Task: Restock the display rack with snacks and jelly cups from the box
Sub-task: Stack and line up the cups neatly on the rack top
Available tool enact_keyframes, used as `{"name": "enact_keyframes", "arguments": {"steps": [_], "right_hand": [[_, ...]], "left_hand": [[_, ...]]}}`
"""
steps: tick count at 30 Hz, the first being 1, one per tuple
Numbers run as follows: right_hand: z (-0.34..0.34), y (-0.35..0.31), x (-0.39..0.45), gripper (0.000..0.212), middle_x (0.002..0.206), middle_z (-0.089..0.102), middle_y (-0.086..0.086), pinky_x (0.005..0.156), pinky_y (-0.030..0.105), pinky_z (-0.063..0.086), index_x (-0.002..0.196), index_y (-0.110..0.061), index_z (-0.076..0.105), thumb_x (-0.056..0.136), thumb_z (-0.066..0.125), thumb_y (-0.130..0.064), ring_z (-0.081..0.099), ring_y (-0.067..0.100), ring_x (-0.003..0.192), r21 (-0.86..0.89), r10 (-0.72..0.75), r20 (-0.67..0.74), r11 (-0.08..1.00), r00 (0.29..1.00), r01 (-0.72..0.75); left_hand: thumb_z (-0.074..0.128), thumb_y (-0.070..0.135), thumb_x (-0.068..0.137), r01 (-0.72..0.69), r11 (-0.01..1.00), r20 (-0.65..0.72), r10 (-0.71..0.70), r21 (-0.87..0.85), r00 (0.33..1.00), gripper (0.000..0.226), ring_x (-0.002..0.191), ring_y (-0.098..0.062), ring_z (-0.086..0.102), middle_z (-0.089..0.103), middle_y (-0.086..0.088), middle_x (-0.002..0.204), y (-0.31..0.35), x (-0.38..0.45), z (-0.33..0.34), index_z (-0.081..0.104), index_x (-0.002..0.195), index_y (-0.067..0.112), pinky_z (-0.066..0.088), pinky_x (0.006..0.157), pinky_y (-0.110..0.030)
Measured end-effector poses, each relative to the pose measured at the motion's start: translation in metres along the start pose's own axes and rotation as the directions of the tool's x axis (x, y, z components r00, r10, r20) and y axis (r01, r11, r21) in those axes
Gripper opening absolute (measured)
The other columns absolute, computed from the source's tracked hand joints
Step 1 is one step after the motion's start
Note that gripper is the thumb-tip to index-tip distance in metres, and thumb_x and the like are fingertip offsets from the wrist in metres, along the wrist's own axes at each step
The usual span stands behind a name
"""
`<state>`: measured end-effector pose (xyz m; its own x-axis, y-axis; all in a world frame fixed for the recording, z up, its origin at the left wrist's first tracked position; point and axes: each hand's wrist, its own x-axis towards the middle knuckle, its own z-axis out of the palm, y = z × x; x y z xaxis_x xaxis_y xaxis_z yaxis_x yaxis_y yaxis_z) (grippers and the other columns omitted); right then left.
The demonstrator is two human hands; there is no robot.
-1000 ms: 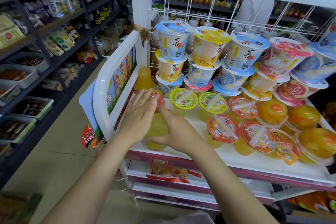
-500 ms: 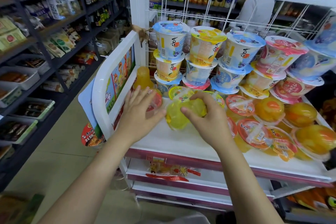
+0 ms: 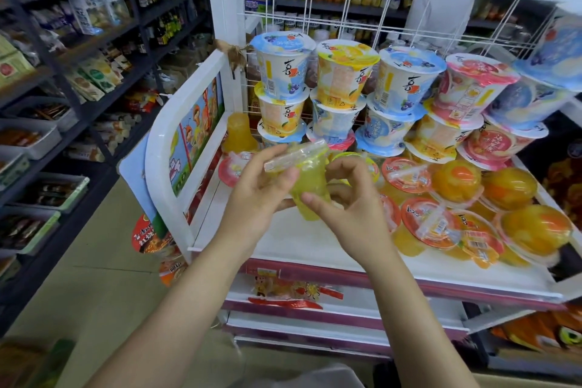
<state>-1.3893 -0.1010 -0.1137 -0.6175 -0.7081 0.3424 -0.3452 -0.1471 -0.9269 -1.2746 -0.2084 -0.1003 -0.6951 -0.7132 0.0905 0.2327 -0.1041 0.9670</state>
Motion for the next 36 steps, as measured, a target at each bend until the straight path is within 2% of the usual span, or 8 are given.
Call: {"name": "enact_keyframes", "arguments": {"steps": [5, 8, 13, 20, 27, 31, 34, 36], "right_hand": [[-0.018, 0.007, -0.002, 0.041, 0.098, 0.059, -0.017, 0.074, 0.020, 0.045, 0.106, -0.019, 0.053, 0.078, 0.083, -0.024, 0.060, 0.010, 0.086, -0.263, -0.074, 0.048, 0.961, 0.996, 0.084], [-0.038, 0.016, -0.001, 0.029, 0.094, 0.061, -0.014, 0.072, 0.029, 0.048, 0.106, -0.022, 0.061, 0.083, 0.075, -0.035, 0.057, 0.014, 0.072, -0.428, -0.108, 0.042, 0.897, 0.993, 0.115], [-0.053, 0.044, -0.003, 0.021, 0.098, 0.064, 0.003, 0.079, 0.045, 0.049, 0.105, -0.010, 0.066, 0.088, 0.060, -0.020, 0.058, 0.025, 0.094, -0.668, -0.210, 0.055, 0.719, 0.976, 0.192], [-0.049, 0.050, -0.015, 0.030, 0.116, 0.060, 0.000, 0.093, 0.046, 0.042, 0.108, -0.019, 0.064, 0.092, 0.048, -0.038, 0.055, 0.024, 0.107, -0.798, -0.128, -0.001, 0.598, 0.992, 0.077], [-0.045, 0.046, -0.014, 0.035, 0.109, 0.060, 0.003, 0.085, 0.042, 0.043, 0.106, -0.017, 0.067, 0.090, 0.049, -0.042, 0.055, 0.026, 0.102, -0.754, -0.098, -0.008, 0.654, 0.995, 0.058], [-0.043, 0.041, -0.012, 0.027, 0.112, 0.058, 0.001, 0.086, 0.041, 0.038, 0.107, -0.021, 0.067, 0.090, 0.058, -0.040, 0.053, 0.025, 0.106, -0.772, -0.037, -0.025, 0.636, 0.999, 0.005], [-0.043, 0.034, -0.006, 0.041, 0.113, 0.059, 0.005, 0.090, 0.042, 0.038, 0.113, -0.019, 0.066, 0.087, 0.051, -0.048, 0.055, 0.028, 0.108, -0.756, -0.075, -0.074, 0.655, 0.994, -0.007], [-0.039, 0.025, 0.003, 0.046, 0.112, 0.060, 0.005, 0.095, 0.044, 0.039, 0.114, -0.018, 0.065, 0.086, 0.048, -0.050, 0.056, 0.028, 0.109, -0.769, -0.161, -0.053, 0.636, 0.986, 0.062]], "left_hand": [[0.086, 0.021, 0.072, -0.085, 0.994, -0.048, 0.088, 0.063, 0.995, 0.052, 0.105, -0.013, 0.068, 0.071, 0.002, 0.115, -0.012, 0.001, 0.004, 0.063, 0.119, 0.023, 0.057, 0.085, -0.032], [0.088, 0.019, 0.071, -0.070, 0.977, -0.060, 0.084, 0.202, 0.995, 0.053, 0.105, -0.013, 0.067, 0.068, 0.004, 0.118, -0.028, 0.002, 0.003, 0.062, 0.116, 0.027, 0.056, 0.086, -0.030], [0.087, 0.002, 0.069, -0.030, 0.956, -0.013, 0.035, 0.291, 0.999, 0.057, 0.096, -0.006, 0.067, 0.066, 0.001, 0.115, -0.055, -0.004, 0.008, 0.058, 0.112, 0.024, 0.053, 0.076, -0.020], [0.089, 0.007, 0.068, -0.043, 0.928, 0.068, 0.019, 0.369, 0.998, 0.059, 0.103, -0.008, 0.066, 0.066, 0.007, 0.115, -0.063, -0.008, 0.004, 0.058, 0.113, 0.030, 0.054, 0.084, -0.022], [0.085, 0.021, 0.062, -0.062, 0.895, 0.124, 0.007, 0.441, 0.992, 0.059, 0.096, -0.006, 0.065, 0.064, 0.019, 0.107, -0.057, -0.006, -0.006, 0.055, 0.110, 0.039, 0.051, 0.080, -0.017], [0.087, 0.032, 0.065, -0.095, 0.821, 0.169, -0.002, 0.563, 0.986, 0.063, 0.108, -0.002, 0.059, 0.058, 0.012, 0.123, -0.053, -0.006, -0.014, 0.053, 0.118, 0.041, 0.048, 0.088, -0.020], [0.079, 0.052, 0.073, -0.200, 0.674, 0.179, 0.101, 0.712, 0.979, 0.055, 0.110, 0.000, 0.054, 0.048, 0.017, 0.126, -0.043, -0.006, -0.026, 0.054, 0.122, 0.046, 0.047, 0.089, -0.022], [0.069, 0.055, 0.080, -0.220, 0.641, 0.037, 0.287, 0.735, 0.957, 0.037, 0.096, -0.003, 0.059, 0.054, 0.016, 0.114, -0.031, -0.004, -0.036, 0.063, 0.112, 0.037, 0.051, 0.079, -0.025]]}}
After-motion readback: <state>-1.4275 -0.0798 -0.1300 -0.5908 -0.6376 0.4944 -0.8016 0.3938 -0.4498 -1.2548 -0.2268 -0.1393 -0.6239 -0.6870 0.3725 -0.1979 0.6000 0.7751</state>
